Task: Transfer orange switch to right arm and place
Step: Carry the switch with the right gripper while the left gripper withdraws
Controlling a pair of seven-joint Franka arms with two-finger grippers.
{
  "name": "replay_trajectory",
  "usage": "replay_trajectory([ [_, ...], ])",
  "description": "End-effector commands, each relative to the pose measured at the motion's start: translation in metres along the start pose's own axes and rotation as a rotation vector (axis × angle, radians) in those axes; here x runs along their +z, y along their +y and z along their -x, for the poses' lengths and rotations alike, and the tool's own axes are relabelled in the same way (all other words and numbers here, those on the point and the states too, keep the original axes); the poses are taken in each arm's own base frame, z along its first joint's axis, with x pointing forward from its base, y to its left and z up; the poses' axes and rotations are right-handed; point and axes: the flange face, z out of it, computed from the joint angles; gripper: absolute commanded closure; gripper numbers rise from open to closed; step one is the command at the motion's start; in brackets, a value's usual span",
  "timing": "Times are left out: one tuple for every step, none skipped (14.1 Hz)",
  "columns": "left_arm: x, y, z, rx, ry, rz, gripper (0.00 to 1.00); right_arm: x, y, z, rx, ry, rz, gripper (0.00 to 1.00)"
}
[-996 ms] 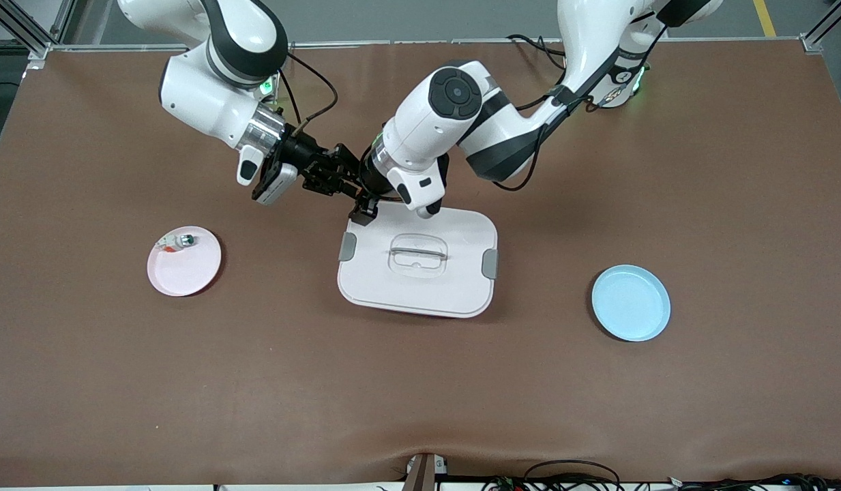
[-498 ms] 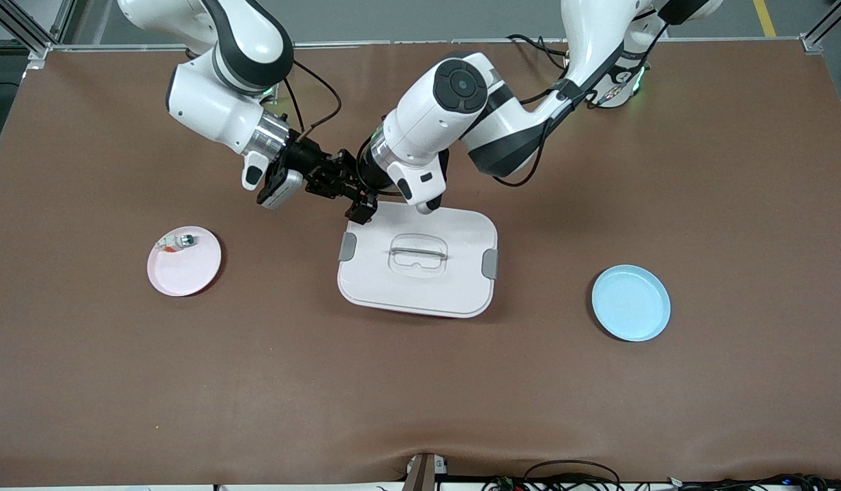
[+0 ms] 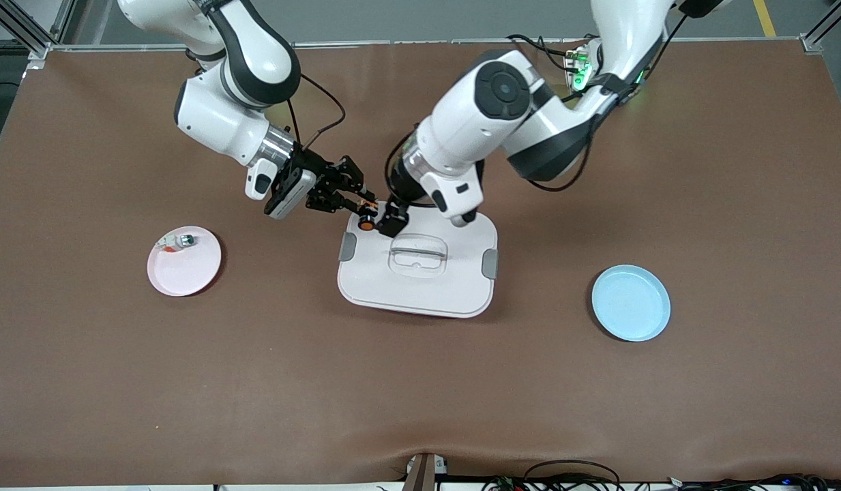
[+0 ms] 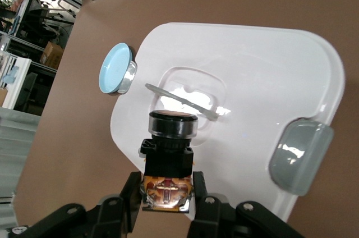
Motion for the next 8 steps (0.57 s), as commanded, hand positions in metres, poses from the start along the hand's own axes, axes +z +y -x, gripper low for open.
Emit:
replay_trajectory([
  [-0.044, 0.006, -0.027, 0.083, 0.044, -0.001, 0.0, -0.011, 0.013, -0.009, -0.127, -0.033, 0.06, 1.0],
  [-0.059, 0.008, -0.038, 0.13, 0.069, -0.002, 0.0, -0.016, 0.019, -0.013, -0.181, -0.058, 0.091, 1.0],
  [-0.073, 0.011, -0.053, 0.185, 0.102, -0.003, 0.0, -0.021, 0.025, -0.016, -0.223, -0.082, 0.116, 1.0],
  [-0.087, 0.012, -0.065, 0.243, 0.141, -0.007, 0.0, -0.027, 0.033, -0.019, -0.266, -0.115, 0.139, 1.0],
  [-0.101, 0.014, -0.079, 0.309, 0.18, -0.012, 0.0, -0.034, 0.042, -0.023, -0.313, -0.156, 0.165, 1.0],
  [-0.116, 0.017, -0.098, 0.366, 0.218, -0.02, 0.0, -0.044, 0.054, -0.025, -0.355, -0.201, 0.197, 1.0],
  [-0.134, 0.019, -0.116, 0.425, 0.247, -0.028, 0.0, -0.053, 0.065, -0.026, -0.407, -0.26, 0.231, 1.0],
  [-0.149, 0.023, -0.139, 0.484, 0.262, -0.038, 0.0, -0.062, 0.075, -0.026, -0.472, -0.333, 0.273, 1.0],
])
